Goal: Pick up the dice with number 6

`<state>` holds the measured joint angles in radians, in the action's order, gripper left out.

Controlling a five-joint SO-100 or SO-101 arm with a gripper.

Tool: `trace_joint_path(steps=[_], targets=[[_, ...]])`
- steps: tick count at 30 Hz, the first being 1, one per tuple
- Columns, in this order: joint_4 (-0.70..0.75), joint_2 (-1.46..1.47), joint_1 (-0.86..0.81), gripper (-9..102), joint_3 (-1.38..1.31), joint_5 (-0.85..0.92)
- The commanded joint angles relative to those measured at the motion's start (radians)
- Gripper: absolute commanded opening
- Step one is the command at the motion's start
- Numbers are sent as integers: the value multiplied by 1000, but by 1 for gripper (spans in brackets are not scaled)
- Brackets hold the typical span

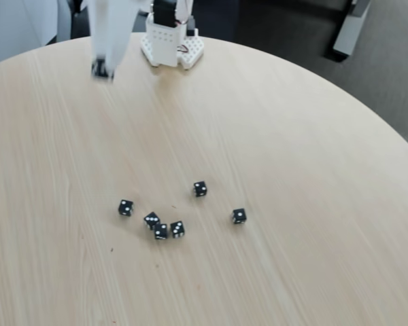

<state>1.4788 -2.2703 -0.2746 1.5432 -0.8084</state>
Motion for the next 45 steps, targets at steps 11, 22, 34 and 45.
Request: trace_joint_path(steps=[11, 22, 34, 45], targets=[[-21, -552, 80, 0, 637, 233], [-336, -580, 190, 0, 950, 287], [-500, -581, 190, 0, 1296, 463], [-459, -623, 190, 0, 1301, 529]])
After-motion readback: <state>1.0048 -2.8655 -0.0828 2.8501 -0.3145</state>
